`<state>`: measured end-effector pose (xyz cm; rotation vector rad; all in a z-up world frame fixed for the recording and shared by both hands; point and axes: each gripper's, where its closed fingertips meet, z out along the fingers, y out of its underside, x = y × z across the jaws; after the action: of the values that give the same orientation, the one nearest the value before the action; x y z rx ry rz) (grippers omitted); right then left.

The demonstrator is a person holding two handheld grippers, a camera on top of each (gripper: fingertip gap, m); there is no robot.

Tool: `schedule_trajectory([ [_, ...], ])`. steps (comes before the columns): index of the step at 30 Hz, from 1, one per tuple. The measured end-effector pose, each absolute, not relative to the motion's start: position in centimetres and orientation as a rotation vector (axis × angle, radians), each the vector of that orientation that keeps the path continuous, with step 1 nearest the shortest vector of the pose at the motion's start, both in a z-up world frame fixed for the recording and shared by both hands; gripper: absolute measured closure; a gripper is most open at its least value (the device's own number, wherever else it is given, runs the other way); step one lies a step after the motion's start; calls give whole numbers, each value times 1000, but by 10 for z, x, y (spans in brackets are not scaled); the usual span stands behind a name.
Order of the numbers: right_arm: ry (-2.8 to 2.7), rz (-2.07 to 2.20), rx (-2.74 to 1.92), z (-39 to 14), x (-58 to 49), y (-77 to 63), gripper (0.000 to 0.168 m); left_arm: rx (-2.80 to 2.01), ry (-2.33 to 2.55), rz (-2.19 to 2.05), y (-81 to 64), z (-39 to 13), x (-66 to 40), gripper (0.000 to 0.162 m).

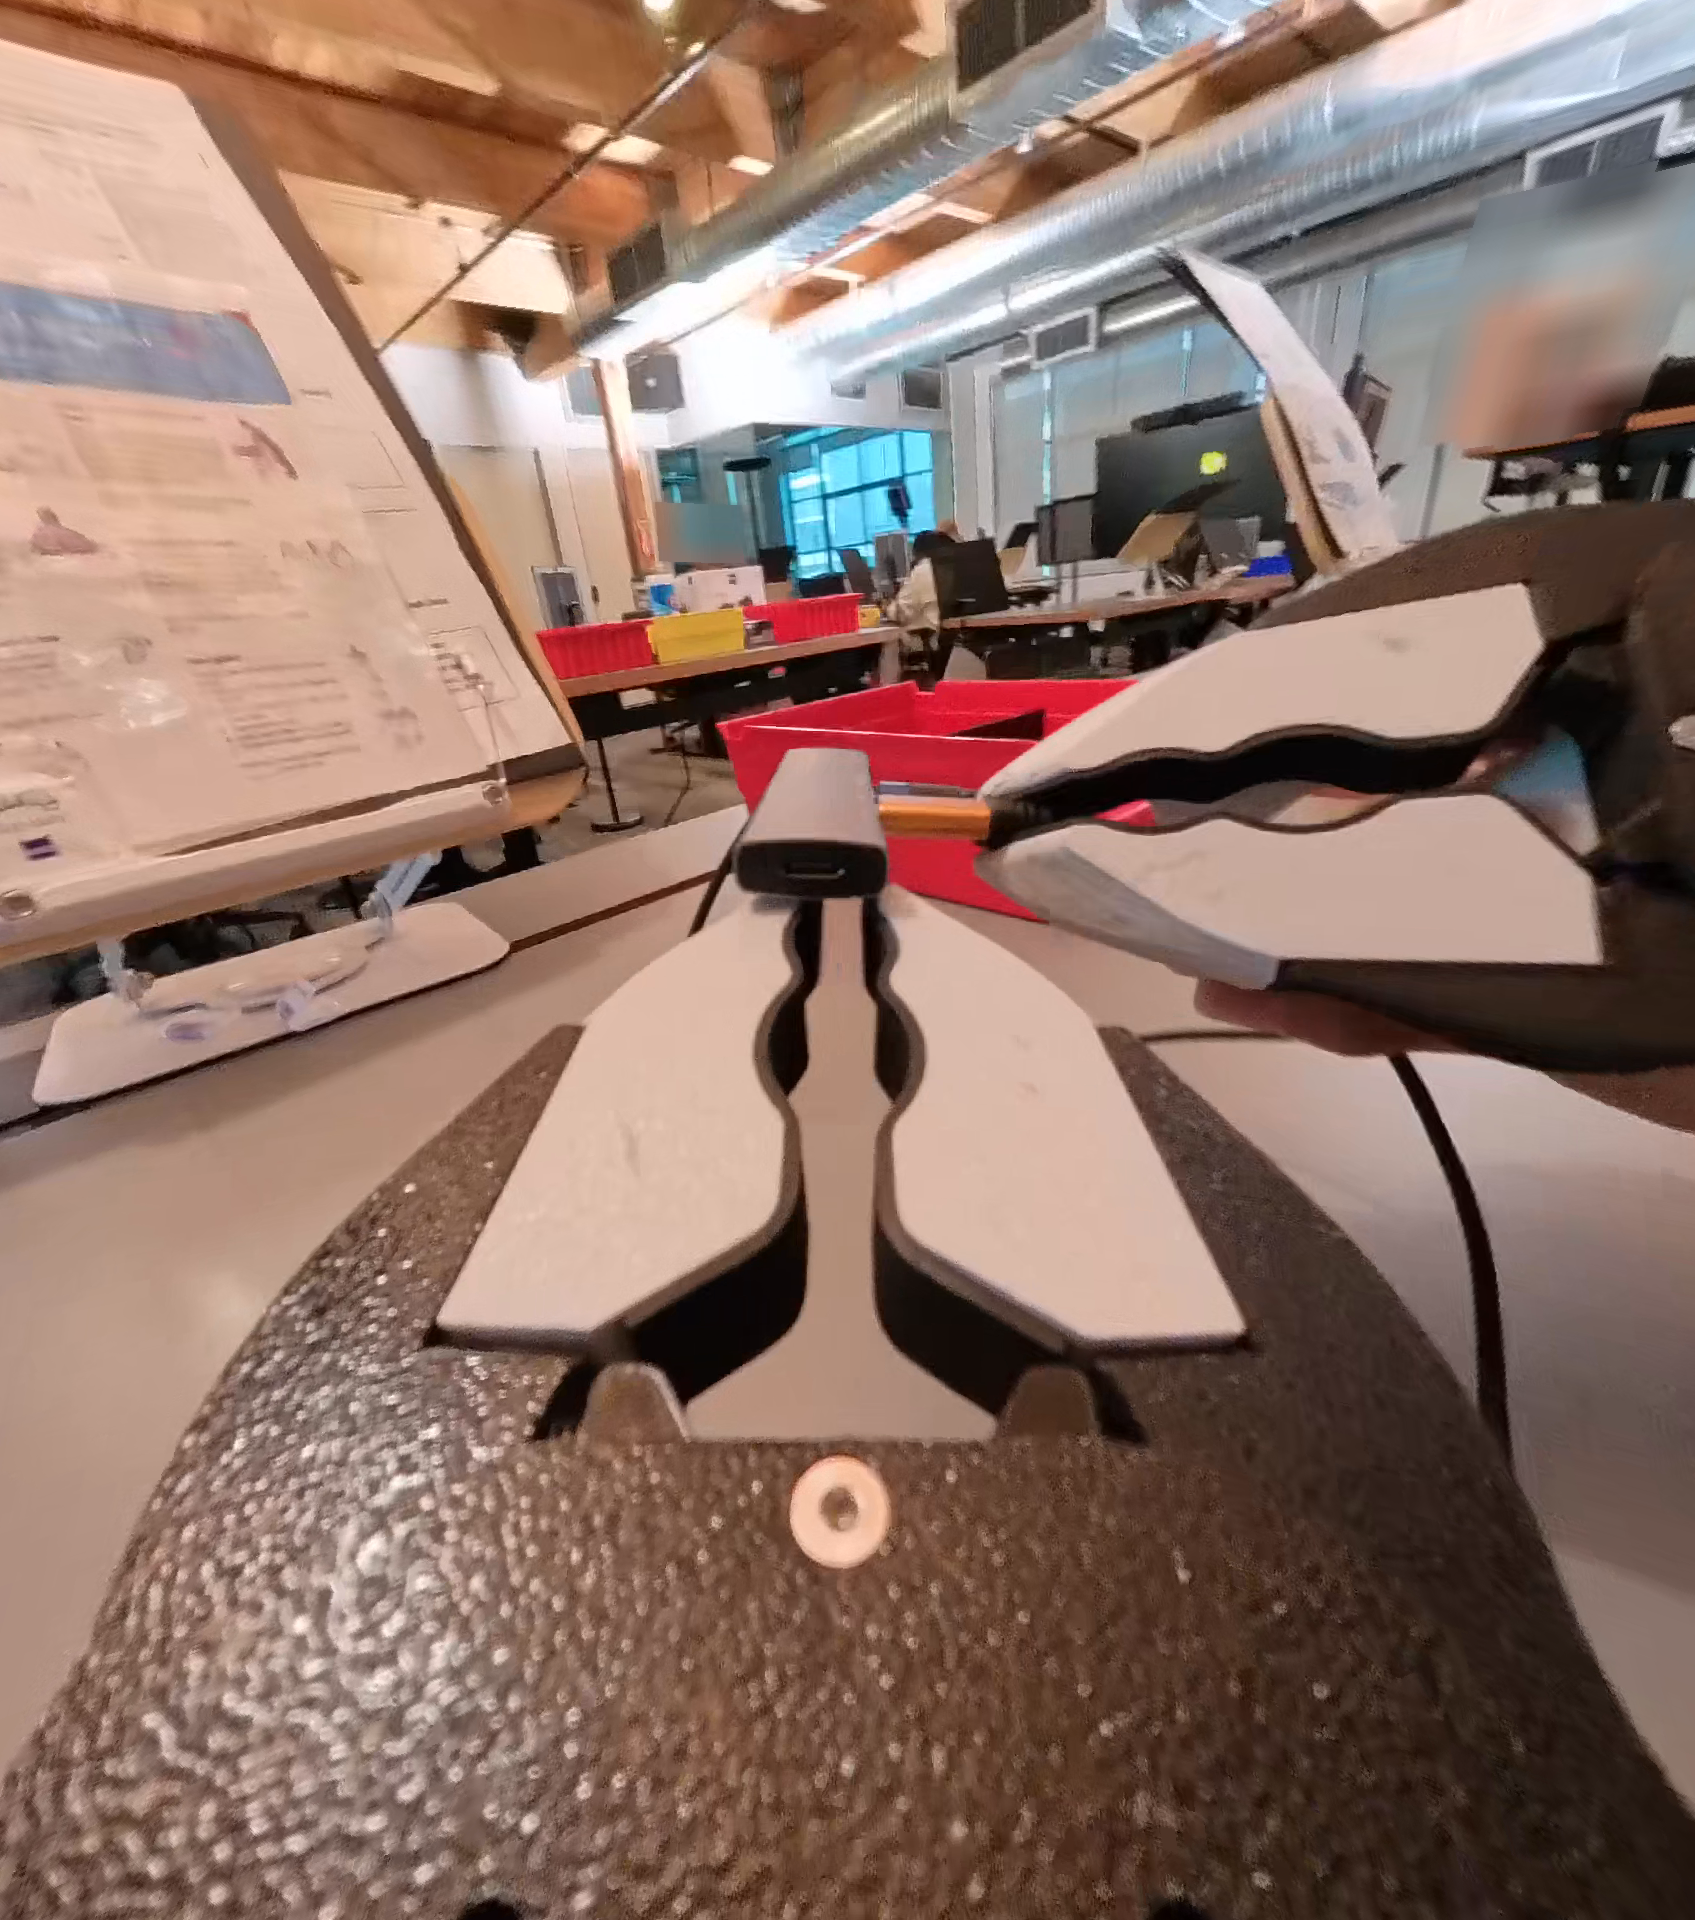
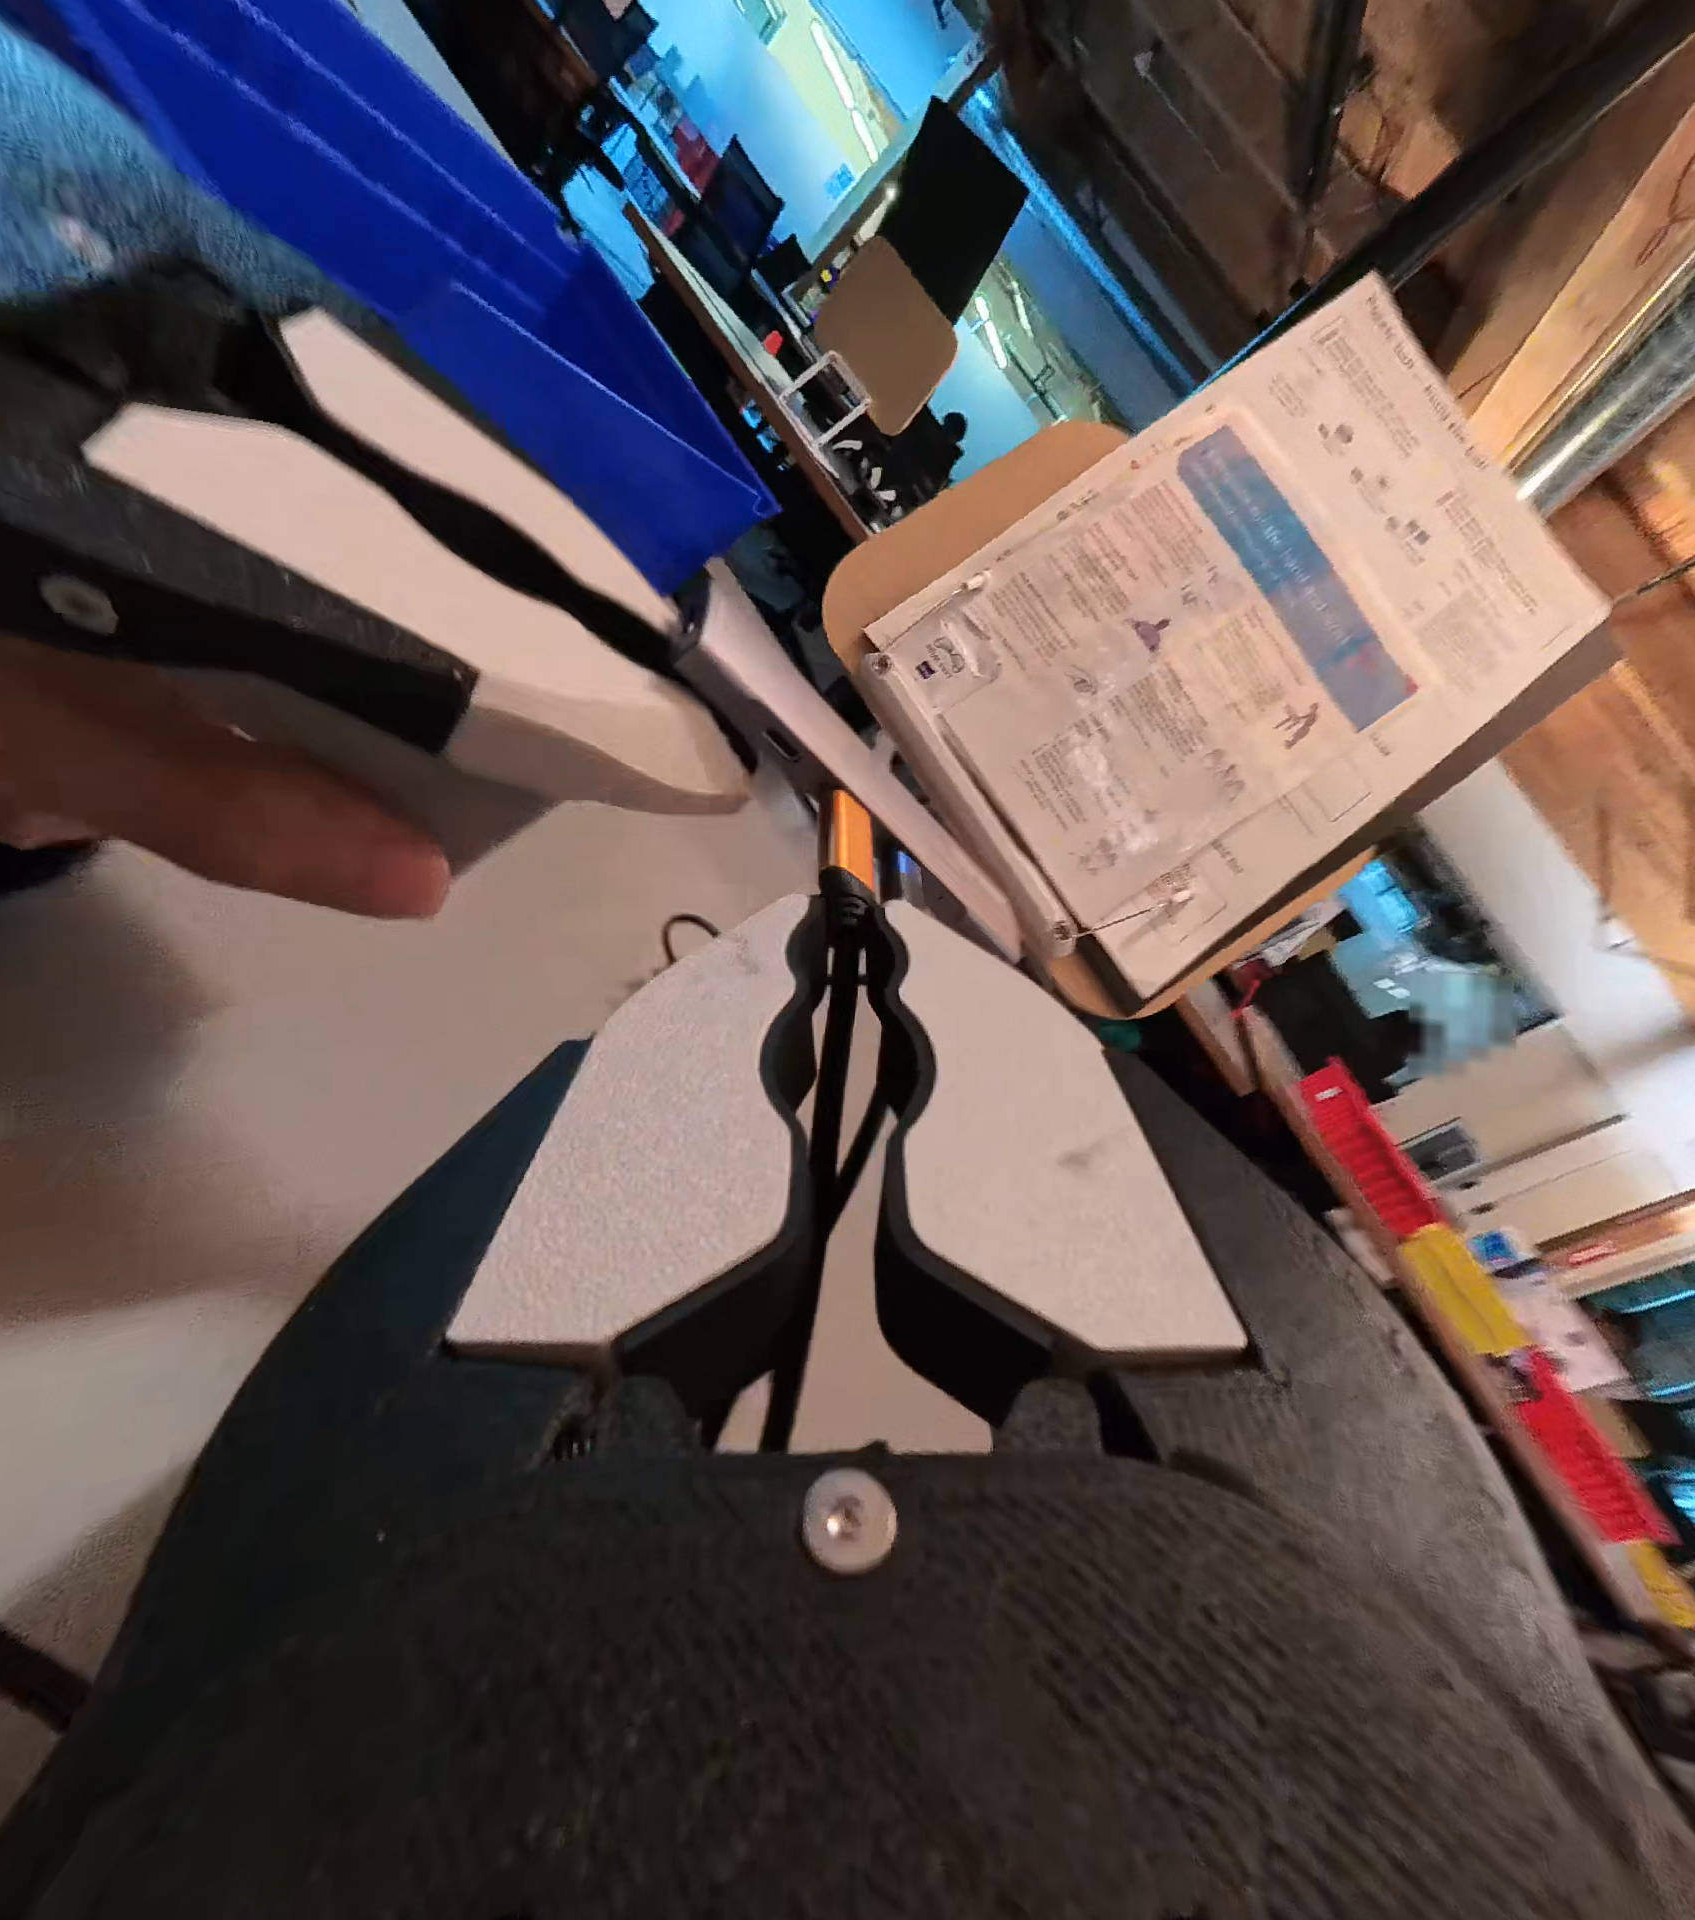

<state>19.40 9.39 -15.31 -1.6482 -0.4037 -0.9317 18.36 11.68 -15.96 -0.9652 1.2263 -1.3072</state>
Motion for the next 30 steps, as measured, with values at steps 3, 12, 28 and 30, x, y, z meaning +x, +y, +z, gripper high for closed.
schedule_trajectory([
  [3, -438, -1014, -1638, -152, 198, 90, 161, -970, 1255, -1339, 112, -160, 185, 125],
  [12, -595, -1216, -1597, -157, 201, 85, 162, -1095, 1302, -1301, 117, -167, 189, 129],
  [28, -778, -1355, -1562, -166, 199, 90, 162, -1168, 1335, -1349, 117, -178, 189, 136],
  [30, -778, -1347, -1568, -166, 198, 91, 162, -1188, 1353, -1330, 117, -183, 190, 138],
])
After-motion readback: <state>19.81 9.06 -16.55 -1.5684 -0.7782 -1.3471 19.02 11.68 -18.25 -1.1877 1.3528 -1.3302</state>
